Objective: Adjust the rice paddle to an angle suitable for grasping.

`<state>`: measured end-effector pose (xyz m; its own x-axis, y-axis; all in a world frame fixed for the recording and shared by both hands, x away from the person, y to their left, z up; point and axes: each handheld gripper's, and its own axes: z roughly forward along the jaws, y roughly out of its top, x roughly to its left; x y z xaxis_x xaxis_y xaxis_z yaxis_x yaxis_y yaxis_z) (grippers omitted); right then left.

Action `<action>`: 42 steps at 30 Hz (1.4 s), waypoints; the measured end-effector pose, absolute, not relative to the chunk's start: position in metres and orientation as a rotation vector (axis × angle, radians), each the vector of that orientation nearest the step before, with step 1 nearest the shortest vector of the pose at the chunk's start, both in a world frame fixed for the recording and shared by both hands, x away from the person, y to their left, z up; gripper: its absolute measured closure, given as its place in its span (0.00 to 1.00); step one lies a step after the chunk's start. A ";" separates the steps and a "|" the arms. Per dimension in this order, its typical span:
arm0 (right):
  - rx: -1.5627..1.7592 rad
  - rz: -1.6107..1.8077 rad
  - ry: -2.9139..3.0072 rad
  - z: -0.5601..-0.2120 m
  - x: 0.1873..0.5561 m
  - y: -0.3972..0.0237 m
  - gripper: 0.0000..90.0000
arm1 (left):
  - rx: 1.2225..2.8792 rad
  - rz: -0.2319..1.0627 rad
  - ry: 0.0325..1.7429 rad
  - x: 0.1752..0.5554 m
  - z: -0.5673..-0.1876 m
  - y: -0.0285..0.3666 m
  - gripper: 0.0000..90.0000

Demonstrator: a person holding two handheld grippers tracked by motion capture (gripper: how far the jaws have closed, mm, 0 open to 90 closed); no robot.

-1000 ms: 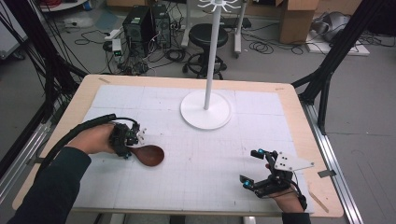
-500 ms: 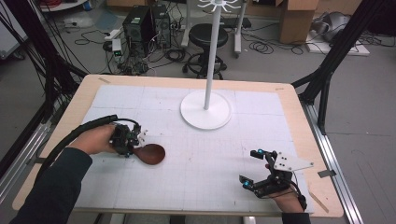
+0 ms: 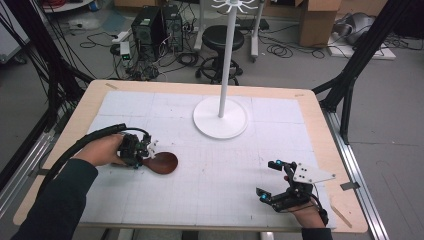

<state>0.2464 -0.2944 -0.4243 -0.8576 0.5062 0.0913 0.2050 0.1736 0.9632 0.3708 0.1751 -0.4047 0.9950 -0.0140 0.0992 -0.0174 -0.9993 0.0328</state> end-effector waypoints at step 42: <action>0.683 1.750 2.201 -0.424 0.246 -0.294 0.01 | 2.992 0.113 -0.056 0.350 -0.393 0.120 0.87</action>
